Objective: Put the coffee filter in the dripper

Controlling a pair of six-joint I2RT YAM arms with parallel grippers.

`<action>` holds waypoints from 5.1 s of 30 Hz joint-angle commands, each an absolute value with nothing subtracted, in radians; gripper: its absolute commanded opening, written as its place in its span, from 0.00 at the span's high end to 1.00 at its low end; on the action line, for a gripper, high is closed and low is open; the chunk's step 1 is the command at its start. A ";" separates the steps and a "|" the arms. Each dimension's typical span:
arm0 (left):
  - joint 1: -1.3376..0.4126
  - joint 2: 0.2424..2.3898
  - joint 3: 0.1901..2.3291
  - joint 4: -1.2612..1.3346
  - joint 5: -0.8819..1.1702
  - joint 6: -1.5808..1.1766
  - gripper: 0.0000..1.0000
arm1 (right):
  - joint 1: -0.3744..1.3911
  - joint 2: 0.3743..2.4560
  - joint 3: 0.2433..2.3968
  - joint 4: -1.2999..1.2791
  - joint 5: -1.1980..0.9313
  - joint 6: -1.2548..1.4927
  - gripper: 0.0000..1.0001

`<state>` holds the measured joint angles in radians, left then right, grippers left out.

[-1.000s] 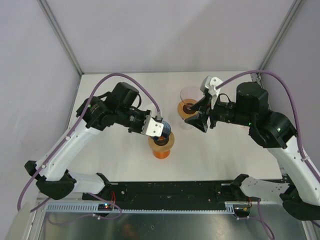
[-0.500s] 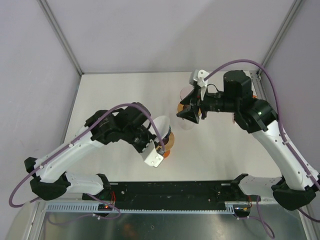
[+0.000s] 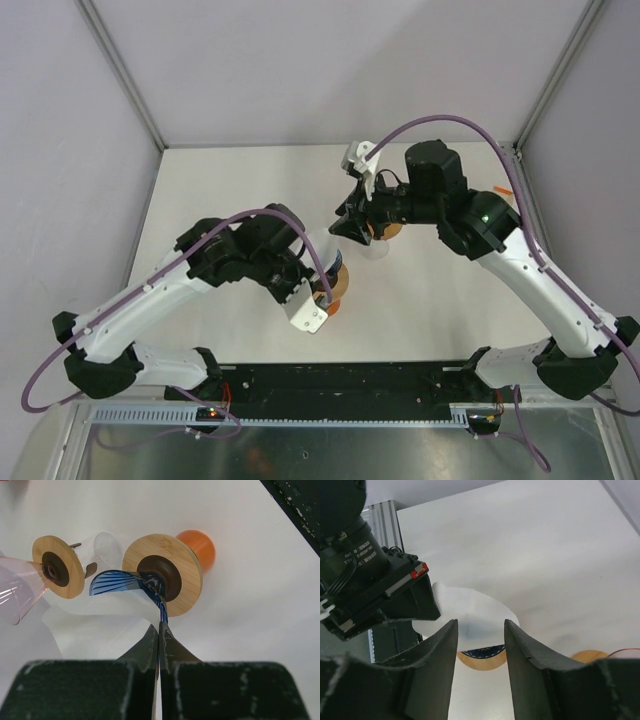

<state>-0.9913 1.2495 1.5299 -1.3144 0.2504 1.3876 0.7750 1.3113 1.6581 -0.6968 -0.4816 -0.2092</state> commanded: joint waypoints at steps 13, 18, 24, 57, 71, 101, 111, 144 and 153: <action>-0.947 1.316 1.528 -1.283 0.277 1.392 1.00 | 0.847 1.450 1.664 -0.741 -0.413 -0.173 0.79; -0.944 1.315 1.520 -1.265 0.258 1.376 0.94 | 0.856 1.502 1.668 -0.791 -0.382 -0.175 0.84; -0.944 1.310 1.521 -1.261 0.257 1.358 0.78 | 0.856 1.559 1.677 -0.851 -0.359 -0.179 0.88; -0.603 1.271 1.713 -1.199 0.480 0.391 0.33 | 0.880 1.617 1.769 -0.916 -0.224 -0.137 0.93; -0.567 1.309 1.514 -0.997 0.568 0.283 0.38 | 0.882 1.614 1.726 -0.849 -0.256 -0.086 0.94; -0.668 1.222 1.373 -0.828 0.220 0.300 1.00 | 0.894 1.565 1.641 -0.835 -0.179 -0.094 0.95; -0.669 1.198 1.337 -0.828 0.370 0.304 0.85 | 0.900 1.554 1.621 -0.814 -0.221 -0.103 0.96; -0.476 1.046 1.494 -0.842 -0.038 0.285 0.12 | 1.002 1.793 1.938 -1.110 -0.087 -0.172 1.00; -0.474 1.051 1.497 -0.841 -0.028 0.292 0.12 | 1.041 1.830 2.037 -1.221 -0.002 -0.166 1.00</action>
<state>-0.4789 1.0531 1.4776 -0.8764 -0.0212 0.3035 1.0111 1.8420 1.9717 -1.1564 -0.0452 -0.1570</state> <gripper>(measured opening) 0.880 0.010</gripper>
